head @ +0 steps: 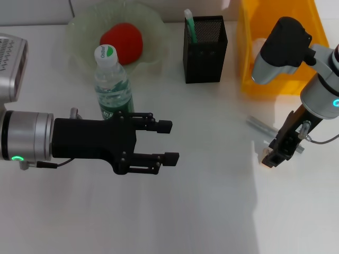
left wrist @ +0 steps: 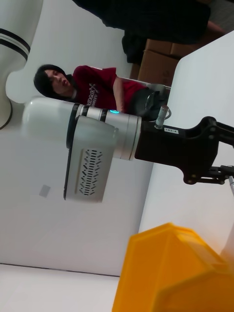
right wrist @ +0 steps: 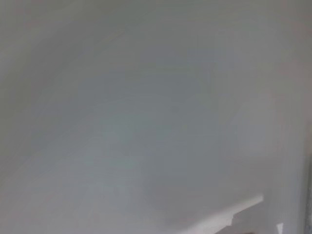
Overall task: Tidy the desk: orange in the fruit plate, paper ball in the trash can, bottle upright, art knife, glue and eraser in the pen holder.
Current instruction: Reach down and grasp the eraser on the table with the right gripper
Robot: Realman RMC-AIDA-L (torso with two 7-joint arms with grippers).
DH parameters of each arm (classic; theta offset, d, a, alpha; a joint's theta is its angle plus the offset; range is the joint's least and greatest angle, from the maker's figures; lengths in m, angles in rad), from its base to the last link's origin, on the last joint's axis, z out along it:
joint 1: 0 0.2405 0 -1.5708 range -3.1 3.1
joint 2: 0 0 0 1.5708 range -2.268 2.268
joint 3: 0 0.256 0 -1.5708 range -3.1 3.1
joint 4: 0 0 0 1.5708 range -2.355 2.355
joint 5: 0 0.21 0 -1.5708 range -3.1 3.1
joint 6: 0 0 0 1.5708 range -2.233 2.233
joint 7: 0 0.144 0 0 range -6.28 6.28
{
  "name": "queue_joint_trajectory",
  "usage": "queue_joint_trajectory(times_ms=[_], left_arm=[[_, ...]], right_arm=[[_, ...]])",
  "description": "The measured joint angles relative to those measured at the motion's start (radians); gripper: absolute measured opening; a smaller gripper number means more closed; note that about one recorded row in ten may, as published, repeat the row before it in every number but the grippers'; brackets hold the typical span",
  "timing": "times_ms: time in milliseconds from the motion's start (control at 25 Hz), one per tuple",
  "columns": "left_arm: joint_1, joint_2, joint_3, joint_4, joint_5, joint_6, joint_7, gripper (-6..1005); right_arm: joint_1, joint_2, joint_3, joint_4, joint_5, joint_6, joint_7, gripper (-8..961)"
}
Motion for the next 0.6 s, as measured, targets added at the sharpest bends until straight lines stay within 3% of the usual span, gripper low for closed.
queue_joint_trajectory(times_ms=[280, 480, 600], left_arm=[[0.0, 0.0, 0.0, 0.0, -0.002, 0.002, 0.0, 693], [0.0, 0.0, 0.0, 0.0, -0.002, 0.003, 0.0, 693], [0.0, 0.0, 0.0, -0.001, -0.003, 0.003, 0.0, 693]], right_arm=[[0.0, 0.001, -0.025, -0.001, 0.0, 0.021, 0.01, 452], [0.0, 0.001, -0.027, 0.01, 0.0, 0.034, 0.01, 548], [0.0, 0.001, -0.029, 0.017, 0.004, 0.04, 0.008, 544]])
